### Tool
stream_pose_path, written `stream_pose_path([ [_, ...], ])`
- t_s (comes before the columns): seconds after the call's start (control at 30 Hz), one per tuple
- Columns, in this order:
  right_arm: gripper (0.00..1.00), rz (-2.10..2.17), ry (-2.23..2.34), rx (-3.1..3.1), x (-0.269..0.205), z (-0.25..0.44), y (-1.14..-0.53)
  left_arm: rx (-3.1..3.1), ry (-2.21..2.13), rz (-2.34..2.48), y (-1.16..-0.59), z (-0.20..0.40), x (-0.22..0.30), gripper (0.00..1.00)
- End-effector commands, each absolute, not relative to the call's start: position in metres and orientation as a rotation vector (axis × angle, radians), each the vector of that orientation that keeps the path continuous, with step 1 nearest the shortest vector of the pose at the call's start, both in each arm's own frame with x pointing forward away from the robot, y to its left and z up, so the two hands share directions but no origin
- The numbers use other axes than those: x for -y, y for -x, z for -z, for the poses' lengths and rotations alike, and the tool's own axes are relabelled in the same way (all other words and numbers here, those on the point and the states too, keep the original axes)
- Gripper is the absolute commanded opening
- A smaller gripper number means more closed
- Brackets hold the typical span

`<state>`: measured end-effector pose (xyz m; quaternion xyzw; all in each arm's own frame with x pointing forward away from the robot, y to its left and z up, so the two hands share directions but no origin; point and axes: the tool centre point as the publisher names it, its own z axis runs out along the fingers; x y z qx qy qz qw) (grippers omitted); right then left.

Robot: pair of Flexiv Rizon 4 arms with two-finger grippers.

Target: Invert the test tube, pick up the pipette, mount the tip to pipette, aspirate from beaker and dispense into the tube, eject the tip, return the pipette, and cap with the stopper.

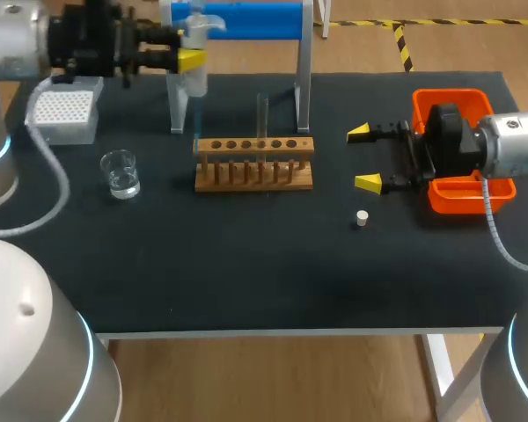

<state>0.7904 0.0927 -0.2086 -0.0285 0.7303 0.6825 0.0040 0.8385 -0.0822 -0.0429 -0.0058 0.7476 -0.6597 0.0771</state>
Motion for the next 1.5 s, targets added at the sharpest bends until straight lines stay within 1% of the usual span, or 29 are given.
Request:
stream_pose_path([
  [0.03,1.00,-2.135,0.089,-2.292,-0.092,0.208,-0.789,-2.231,0.025,1.980,-0.839,0.047,0.033,0.00],
  [0.3,1.00,-2.135,0.089,-2.292,-0.092,0.208,-0.789,-2.191,0.070,1.967,-0.857,0.061,-0.006,0.00],
  [0.53,1.00,-2.135,0.089,-2.292,-0.092,0.208,-0.789,-2.184,0.076,1.955,-0.874,0.066,-0.029,0.00],
  [1.1,1.00,-2.135,0.089,-2.292,-0.092,0.208,-0.789,-2.173,0.086,1.953,-0.903,0.078,-0.054,0.00],
  [1.5,1.00,-2.135,0.089,-2.292,-0.092,0.208,-0.789,-2.147,0.096,1.938,-0.909,0.082,-0.064,0.00],
])
